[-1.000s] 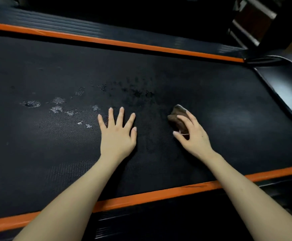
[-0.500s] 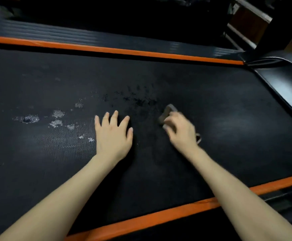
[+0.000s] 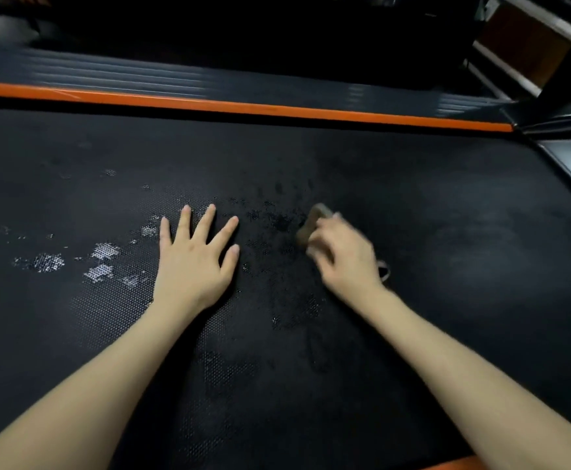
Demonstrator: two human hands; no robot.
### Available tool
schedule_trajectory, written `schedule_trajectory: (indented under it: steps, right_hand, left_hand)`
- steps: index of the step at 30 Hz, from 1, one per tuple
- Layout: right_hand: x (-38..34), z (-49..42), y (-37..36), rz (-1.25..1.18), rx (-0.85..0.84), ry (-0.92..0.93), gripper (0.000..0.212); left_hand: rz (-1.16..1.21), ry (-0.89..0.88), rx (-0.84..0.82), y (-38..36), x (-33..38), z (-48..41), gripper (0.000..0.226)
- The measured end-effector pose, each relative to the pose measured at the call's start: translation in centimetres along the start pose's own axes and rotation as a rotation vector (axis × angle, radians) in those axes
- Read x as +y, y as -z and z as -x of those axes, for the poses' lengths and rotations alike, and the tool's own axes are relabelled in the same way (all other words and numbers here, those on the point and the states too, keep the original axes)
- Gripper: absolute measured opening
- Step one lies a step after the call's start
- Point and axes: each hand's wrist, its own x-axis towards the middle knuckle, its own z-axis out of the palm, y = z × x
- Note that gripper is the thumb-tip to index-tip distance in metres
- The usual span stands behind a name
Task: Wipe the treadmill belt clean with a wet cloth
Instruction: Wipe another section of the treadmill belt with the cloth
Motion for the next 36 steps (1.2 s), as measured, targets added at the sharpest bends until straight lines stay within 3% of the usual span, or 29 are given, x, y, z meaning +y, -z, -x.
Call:
schedule_trajectory:
  steps: [3,5,7,10,12,14,16,19,21,24,26,29,32,34,36]
  right_hand:
    - [-1.9,5.0,1.4,-0.093,-0.222,0.327,0.013]
    - [0.2,3.7,1.7,-0.058,-0.270,0.373,0.019]
    - [2.6,-0.2,1.0,-0.007,-0.175,0.235,0.020]
    - [4.6,-6.3,-0.3,0.021,-0.049,-0.190,0.018]
    - [2.7,-6.5,-1.2,0.007,-0.012,-0.236,0.016]
    - [-0.5,-3.3,-1.5,-0.068,-0.005,-0.010,0.015]
    - [-2.9,1.4,-0.8,-0.149,-0.133,0.250,0.016]
    - [-0.8,1.6,0.3,-0.133,-0.258,0.421,0.020]
    - [2.5,-2.2,-0.2,-0.066,-0.158,0.279,0.021]
    - [5.8,-9.0,-1.4,0.011,-0.023,-0.196,0.017]
    - [4.4,-10.5,-2.3,0.029,0.016,-0.296,0.015]
    - [0.0,-6.5,-3.2,-0.060,0.023,0.044,0.014]
    - [-1.4,-0.9,-1.9,-0.146,-0.176,0.365,0.020]
    - [1.1,-2.4,-1.1,-0.129,-0.200,0.414,0.020]
    - [4.1,-6.3,-1.2,-0.048,-0.096,0.247,0.020]
  left_hand:
    - [0.003,-0.011,0.015,0.1,0.0,0.0,0.059]
    - [-0.003,-0.010,0.004,0.1,0.0,0.0,0.059]
    - [-0.005,-0.006,-0.002,0.1,0.0,0.0,0.059]
    - [-0.008,-0.001,-0.011,0.0,0.1,0.1,0.059]
    - [-0.010,0.001,-0.011,0.0,0.1,0.1,0.058]
    - [-0.012,-0.001,-0.012,0.0,0.1,0.1,0.057]
    - [-0.013,-0.008,-0.013,0.1,0.1,0.1,0.057]
    - [-0.004,-0.009,-0.019,0.2,0.0,0.1,0.056]
    - [-0.002,-0.003,-0.022,0.2,0.1,0.1,0.055]
    - [0.003,0.005,-0.023,0.2,0.2,0.1,0.055]
    - [0.006,0.010,-0.016,0.2,0.2,0.0,0.055]
    - [0.017,0.003,-0.011,0.2,0.1,0.0,0.054]
    - [0.017,-0.013,-0.012,0.2,0.0,0.1,0.054]
    - [0.017,-0.010,-0.016,0.2,-0.1,0.2,0.054]
    - [0.020,-0.004,-0.011,0.1,-0.1,0.1,0.054]
